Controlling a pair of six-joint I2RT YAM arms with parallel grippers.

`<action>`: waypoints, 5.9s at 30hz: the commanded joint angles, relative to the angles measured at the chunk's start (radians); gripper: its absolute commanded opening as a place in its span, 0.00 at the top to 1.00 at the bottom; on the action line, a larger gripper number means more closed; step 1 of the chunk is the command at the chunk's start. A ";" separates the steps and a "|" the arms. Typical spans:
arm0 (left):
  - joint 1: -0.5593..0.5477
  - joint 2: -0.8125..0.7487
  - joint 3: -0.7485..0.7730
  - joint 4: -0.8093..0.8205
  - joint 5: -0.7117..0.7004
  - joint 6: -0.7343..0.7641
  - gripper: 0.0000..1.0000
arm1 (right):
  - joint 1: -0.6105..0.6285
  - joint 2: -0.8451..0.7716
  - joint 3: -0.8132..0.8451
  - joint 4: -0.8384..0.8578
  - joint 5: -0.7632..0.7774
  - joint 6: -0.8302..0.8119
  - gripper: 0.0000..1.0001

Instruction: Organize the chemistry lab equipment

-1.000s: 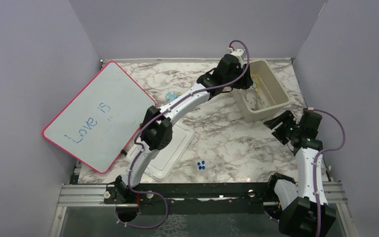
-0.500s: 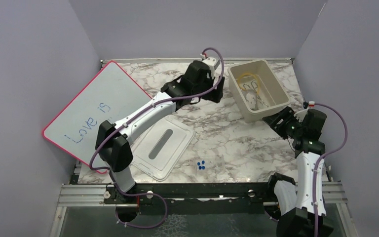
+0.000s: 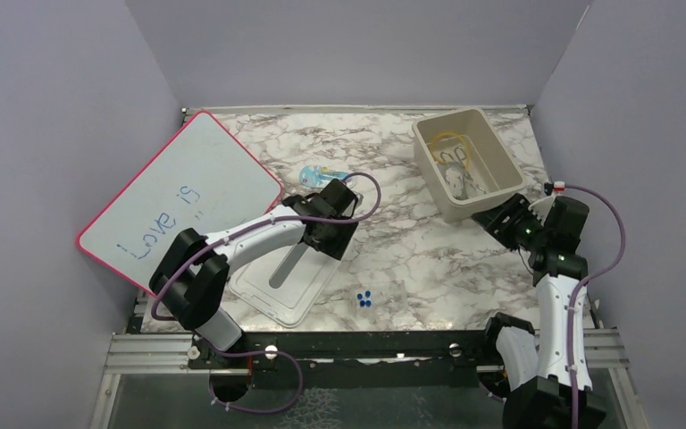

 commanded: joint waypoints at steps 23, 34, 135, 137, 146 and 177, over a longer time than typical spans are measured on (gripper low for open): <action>-0.005 0.059 -0.115 0.064 0.094 -0.055 0.80 | 0.033 0.033 0.173 0.017 -0.069 0.050 0.57; -0.005 0.062 -0.160 0.055 0.029 -0.097 0.63 | 0.220 0.100 0.237 0.037 0.049 0.041 0.56; 0.386 -0.257 0.299 0.247 0.464 -0.058 0.09 | 0.651 0.554 0.349 0.822 -0.112 0.149 0.99; 0.426 -0.227 0.317 0.274 0.508 -0.063 0.09 | 0.590 0.544 0.363 0.821 -0.192 0.151 0.99; 0.541 -0.092 0.385 0.446 0.793 -0.122 0.07 | 0.351 0.551 0.407 0.963 -0.577 0.280 0.98; 0.384 -0.245 -0.026 0.970 0.878 -0.477 0.17 | 0.285 0.644 0.504 1.504 -0.683 0.932 0.99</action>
